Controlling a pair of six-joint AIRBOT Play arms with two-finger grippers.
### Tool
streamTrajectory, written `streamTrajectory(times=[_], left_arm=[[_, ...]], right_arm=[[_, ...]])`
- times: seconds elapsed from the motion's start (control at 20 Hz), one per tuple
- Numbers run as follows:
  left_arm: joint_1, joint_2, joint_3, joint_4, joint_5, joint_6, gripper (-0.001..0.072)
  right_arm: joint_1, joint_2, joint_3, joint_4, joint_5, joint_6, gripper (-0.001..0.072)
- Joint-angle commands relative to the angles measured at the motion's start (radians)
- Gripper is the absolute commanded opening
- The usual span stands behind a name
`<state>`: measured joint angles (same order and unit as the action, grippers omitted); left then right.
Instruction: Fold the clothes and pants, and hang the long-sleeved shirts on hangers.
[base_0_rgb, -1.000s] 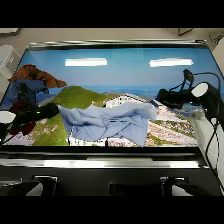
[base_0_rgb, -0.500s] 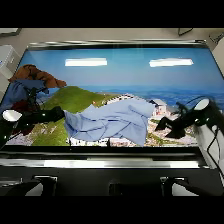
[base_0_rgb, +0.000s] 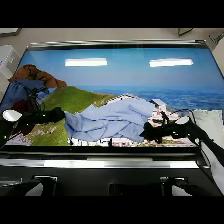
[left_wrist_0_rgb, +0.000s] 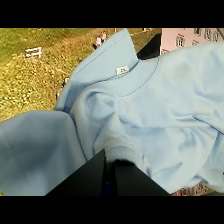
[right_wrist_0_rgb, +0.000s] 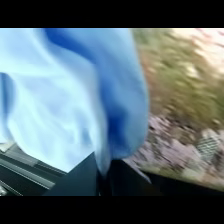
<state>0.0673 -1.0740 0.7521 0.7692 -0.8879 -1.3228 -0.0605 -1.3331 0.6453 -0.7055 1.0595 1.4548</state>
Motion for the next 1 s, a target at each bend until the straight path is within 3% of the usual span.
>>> streamTrajectory(times=[0.0,0.2,0.35,0.55,0.7,0.75,0.85,0.95], left_arm=[[0.001,0.000,0.013,0.001,-0.003,0.037,0.0029],[-0.013,-0.001,0.018,-0.003,-0.031,0.044,0.0029],[-0.066,-0.003,-0.005,-0.003,-0.062,0.044,0.0030],[-0.174,-0.003,-0.032,-0.002,-0.028,0.044,0.0029],[-0.201,-0.003,-0.032,-0.003,-0.002,0.043,0.0030],[-0.196,-0.003,-0.032,-0.003,0.003,0.043,0.0029],[-0.191,-0.003,-0.032,-0.003,0.017,0.043,0.0029],[-0.185,-0.003,-0.032,-0.003,0.018,0.043,0.0029]], right_arm=[[-0.072,0.002,0.128,0.051,-0.047,-0.016,0.0037],[-0.303,0.001,0.521,0.047,-0.182,0.023,0.0038],[-0.363,0.001,0.636,0.045,-0.302,0.056,0.0039],[-0.358,-0.044,0.635,0.017,-0.117,0.049,0.0066],[-0.351,-0.071,0.631,-0.074,0.174,0.046,0.0496],[-0.335,-0.071,0.621,-0.148,0.273,0.033,0.0518],[-0.259,-0.069,0.559,-0.313,0.446,0.027,0.0663],[-0.143,-0.051,0.425,-0.333,0.454,0.021,0.0698]])
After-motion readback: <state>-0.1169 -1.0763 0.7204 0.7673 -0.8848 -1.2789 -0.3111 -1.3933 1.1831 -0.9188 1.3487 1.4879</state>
